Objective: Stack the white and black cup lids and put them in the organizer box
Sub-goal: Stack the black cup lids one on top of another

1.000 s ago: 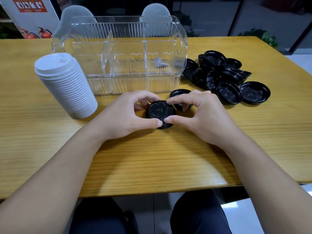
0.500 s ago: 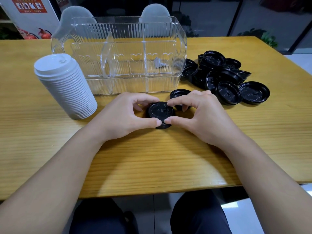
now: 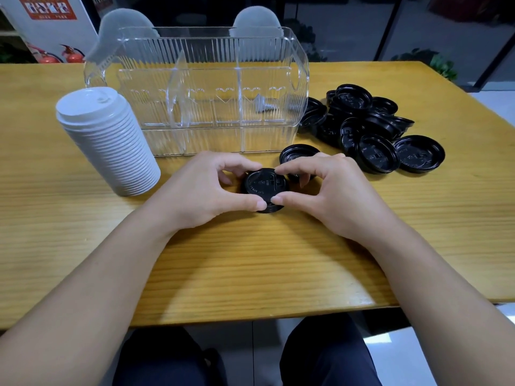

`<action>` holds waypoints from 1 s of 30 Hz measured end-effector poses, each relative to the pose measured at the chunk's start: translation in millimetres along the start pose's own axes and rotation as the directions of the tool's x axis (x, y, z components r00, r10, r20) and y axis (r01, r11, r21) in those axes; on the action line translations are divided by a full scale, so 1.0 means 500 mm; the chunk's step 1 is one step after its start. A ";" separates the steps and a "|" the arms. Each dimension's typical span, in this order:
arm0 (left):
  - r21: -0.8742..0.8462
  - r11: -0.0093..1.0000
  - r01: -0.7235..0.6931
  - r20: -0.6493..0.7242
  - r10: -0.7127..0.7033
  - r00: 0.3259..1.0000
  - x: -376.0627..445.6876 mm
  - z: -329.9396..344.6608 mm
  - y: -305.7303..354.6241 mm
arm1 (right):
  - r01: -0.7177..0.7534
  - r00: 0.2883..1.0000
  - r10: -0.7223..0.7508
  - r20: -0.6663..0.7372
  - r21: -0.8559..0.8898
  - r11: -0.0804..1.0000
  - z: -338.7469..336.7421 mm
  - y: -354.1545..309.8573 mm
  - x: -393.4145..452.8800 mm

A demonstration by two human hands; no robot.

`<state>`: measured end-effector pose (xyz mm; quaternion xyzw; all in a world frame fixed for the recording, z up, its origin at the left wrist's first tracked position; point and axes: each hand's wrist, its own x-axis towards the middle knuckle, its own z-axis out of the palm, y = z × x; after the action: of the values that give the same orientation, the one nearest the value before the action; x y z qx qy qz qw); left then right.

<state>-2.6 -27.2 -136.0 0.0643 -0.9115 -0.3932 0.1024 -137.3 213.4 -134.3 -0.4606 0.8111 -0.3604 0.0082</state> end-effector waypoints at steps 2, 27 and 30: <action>0.015 1.000 -0.010 0.008 0.010 1.000 0.001 0.003 0.002 | -0.012 1.000 0.012 -0.014 0.021 1.000 -0.007 -0.002 0.001; 0.004 0.994 -0.113 -0.159 0.112 0.981 -0.010 0.016 0.029 | 0.031 0.958 0.037 -0.284 0.232 0.972 -0.022 0.001 0.011; -0.036 0.979 -0.202 -0.240 0.188 0.952 -0.013 0.018 0.040 | 0.059 0.962 0.066 -0.264 0.437 0.897 -0.034 -0.009 0.009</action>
<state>1.0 -5.8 -128.2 0.0172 -0.8826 -0.3978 0.2500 -142.2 218.1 -117.6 -0.3914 0.7025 -0.5944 0.0017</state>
